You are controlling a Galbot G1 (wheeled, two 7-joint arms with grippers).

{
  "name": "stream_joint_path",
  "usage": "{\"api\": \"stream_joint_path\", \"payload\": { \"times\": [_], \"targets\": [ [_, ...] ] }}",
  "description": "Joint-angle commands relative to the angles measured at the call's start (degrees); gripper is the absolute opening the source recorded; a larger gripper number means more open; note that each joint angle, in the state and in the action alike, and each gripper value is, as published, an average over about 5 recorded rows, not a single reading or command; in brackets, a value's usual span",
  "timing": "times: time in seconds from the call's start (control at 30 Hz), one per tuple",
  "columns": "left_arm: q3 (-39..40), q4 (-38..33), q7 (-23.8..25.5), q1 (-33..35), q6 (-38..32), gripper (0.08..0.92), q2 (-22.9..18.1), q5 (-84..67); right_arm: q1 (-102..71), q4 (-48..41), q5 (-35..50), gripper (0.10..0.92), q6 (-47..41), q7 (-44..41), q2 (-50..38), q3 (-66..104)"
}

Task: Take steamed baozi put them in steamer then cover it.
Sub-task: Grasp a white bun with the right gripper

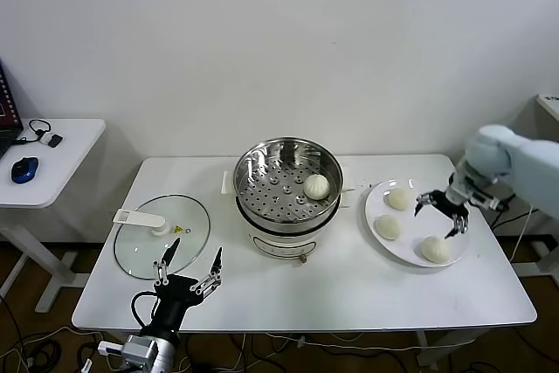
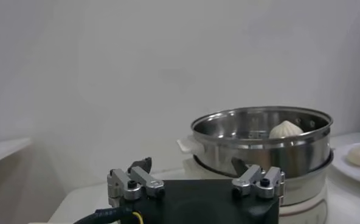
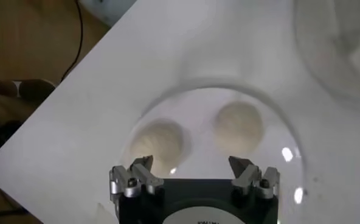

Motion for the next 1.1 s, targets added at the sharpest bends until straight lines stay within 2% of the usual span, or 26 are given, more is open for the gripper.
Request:
{"api": "stream_joint_path", "payload": {
  "times": [0.03, 0.33, 0.6, 0.8, 1.1],
  "targets": [
    [0.21, -0.41, -0.07, 0.11, 0.00, 0.823, -0.06, 0.00, 31.46, 2.20, 29.75, 0.823, -11.94, -3.87, 12.81, -26.28],
    [-0.09, 0.12, -0.65, -0.35, 0.41, 0.823, 0.07, 0.02, 35.83, 2.28, 47.84, 0.823, -26.32, -2.45, 20.67, -29.35],
    [-0.10, 0.63, -0.71, -0.78, 0.57, 0.823, 0.25, -0.09, 28.99, 0.53, 54.69, 0.823, -38.60, 3.39, 26.42, -25.50],
    [-0.66, 0.36, -0.57, -0.86, 0.90, 0.823, 0.76, -0.50, 20.89, -3.30, 54.91, 0.823, -42.83, 5.14, 30.62, -22.03],
    [-1.96, 0.10, -0.49, -0.74, 1.24, 0.823, 1.54, -1.76, 12.63, -12.14, 49.66, 0.823, -42.54, 3.66, 35.59, -19.24]
  ]
}}
